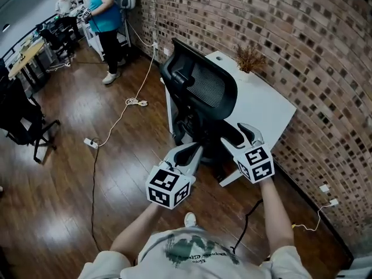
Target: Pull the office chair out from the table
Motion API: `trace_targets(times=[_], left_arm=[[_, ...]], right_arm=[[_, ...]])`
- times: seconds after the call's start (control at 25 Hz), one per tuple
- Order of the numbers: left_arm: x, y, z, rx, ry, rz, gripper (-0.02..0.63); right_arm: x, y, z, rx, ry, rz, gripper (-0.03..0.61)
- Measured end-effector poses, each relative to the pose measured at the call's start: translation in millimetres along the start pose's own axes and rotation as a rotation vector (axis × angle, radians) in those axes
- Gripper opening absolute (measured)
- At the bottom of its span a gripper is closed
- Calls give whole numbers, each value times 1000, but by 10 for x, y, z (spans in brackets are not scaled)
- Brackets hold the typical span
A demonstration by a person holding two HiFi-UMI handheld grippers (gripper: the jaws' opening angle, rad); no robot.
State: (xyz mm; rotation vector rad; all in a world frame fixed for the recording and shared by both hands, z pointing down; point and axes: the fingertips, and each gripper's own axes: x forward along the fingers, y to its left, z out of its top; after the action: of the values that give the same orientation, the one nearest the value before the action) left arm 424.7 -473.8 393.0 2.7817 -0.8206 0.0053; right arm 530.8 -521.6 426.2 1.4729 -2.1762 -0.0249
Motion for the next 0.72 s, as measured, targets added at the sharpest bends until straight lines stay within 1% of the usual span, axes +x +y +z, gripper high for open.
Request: trace_targets(times=[0.08, 0.2, 0.36, 0.48, 0.6, 0.64, 0.68, 0.72], left_arm=[[81, 13, 9, -1, 0, 20, 15], [173, 31, -9, -6, 6, 51, 15], [215, 43, -32, -14, 6, 85, 15], [172, 114, -48, -18, 4, 116, 15], [126, 205, -56, -27, -2, 146, 15], [120, 225, -50, -28, -5, 152, 15], [118, 238, -42, -29, -8, 156, 15], [117, 248, -35, -29, -9, 159, 15]], right_arm=[[153, -61, -49, -51, 53, 17, 278], [367, -42, -106, -107, 119, 57, 278], [595, 53, -119, -120, 164, 109, 278], [735, 68, -107, -149, 194, 109, 278], [813, 57, -176, -184, 267, 101, 276], [821, 55, -201, -192, 289, 103, 259], [828, 47, -220, -203, 306, 101, 223], [836, 40, -234, -219, 317, 97, 172]])
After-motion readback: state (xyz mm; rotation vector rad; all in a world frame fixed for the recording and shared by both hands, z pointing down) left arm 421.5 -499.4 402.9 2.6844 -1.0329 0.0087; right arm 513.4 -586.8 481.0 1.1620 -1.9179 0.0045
